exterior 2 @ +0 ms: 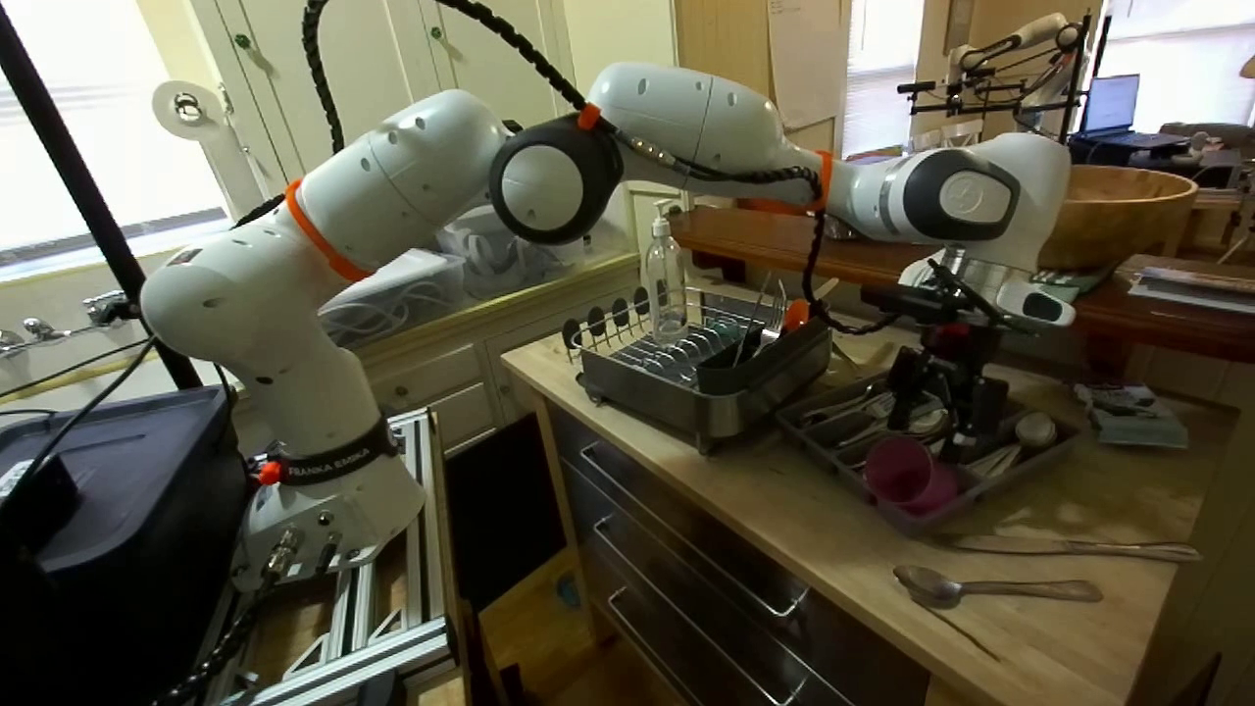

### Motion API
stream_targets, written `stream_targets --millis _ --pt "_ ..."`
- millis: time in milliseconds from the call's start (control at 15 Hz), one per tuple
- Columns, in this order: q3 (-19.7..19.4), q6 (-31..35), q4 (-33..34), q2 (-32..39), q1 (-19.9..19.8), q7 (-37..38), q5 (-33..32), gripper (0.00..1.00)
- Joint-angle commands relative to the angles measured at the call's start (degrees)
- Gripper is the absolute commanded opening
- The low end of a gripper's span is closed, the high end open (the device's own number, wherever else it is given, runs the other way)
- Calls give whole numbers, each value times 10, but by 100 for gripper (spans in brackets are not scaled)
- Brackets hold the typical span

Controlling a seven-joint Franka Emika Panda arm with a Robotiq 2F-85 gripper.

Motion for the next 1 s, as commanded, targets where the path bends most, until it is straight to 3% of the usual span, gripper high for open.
stream_targets --millis 0,600,667,733,867,933 --pt "-4 -47 13 9 1 15 2 100" --pt "-6 -70 28 41 -29 44 13 100" --pt "-6 -65 33 47 -31 45 13 97" --pt "-6 -60 36 52 -31 47 12 73" --pt "-5 -52 40 60 -29 50 10 69" --pt "-5 -50 44 60 -28 51 9 61"
